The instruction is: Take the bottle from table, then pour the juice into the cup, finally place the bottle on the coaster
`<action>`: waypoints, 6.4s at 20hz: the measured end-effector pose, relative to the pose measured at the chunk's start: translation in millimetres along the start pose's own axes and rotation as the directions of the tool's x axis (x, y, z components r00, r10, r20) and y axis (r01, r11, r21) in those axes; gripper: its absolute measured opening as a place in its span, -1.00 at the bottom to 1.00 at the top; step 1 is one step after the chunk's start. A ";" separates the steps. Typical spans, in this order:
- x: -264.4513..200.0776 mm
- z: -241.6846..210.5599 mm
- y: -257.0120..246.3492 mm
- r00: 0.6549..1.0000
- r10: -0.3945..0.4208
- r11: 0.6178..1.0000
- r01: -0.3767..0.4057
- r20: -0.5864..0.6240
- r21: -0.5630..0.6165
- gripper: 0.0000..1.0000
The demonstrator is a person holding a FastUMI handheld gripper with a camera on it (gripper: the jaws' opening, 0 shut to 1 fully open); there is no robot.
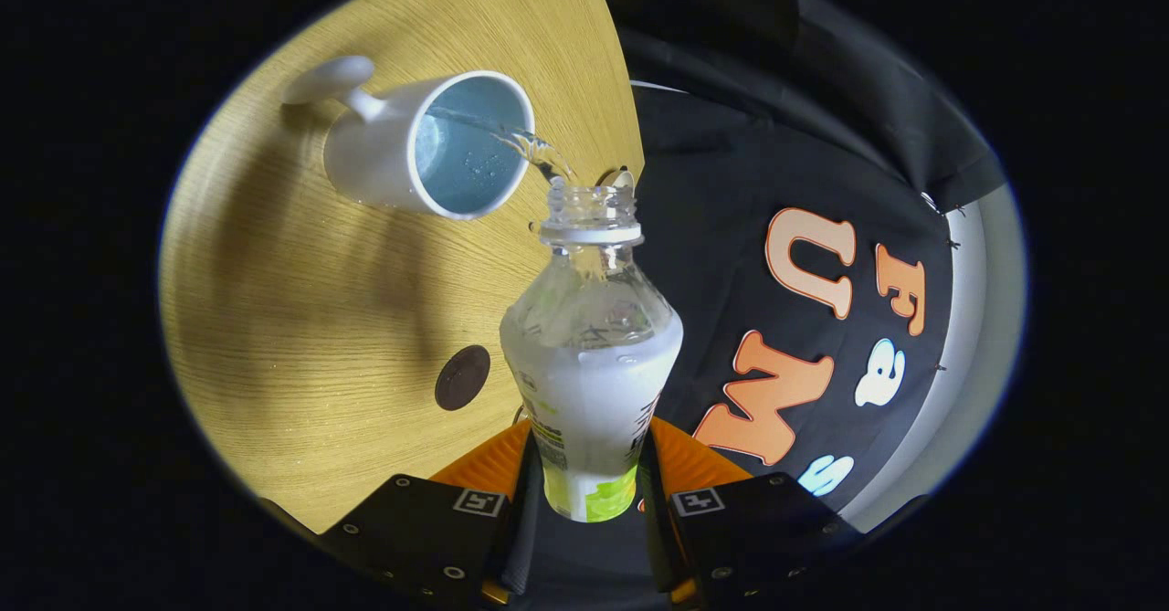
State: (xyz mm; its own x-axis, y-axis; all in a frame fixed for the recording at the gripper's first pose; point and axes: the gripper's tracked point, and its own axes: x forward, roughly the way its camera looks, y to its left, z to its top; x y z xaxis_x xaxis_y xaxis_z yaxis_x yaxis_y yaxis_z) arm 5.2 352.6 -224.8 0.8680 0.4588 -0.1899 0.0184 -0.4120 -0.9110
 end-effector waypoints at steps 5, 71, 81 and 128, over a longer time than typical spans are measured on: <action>2.3 -1.4 -2.5 1.000 -0.001 1.000 0.001 0.005 -0.021 0.03; 15.2 19.5 -42.8 0.997 0.039 0.942 -0.016 0.063 -0.336 0.03; 14.1 18.1 -29.9 0.996 0.064 0.973 -0.046 0.069 -0.227 0.03; 153.7 -76.1 79.3 0.972 0.197 -0.352 -0.055 0.131 0.934 0.04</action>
State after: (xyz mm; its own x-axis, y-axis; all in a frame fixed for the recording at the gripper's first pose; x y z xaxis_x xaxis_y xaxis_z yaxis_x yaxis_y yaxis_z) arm 177.9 330.5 -298.4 0.7818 0.4678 -0.4122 -0.5175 0.8556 -0.0106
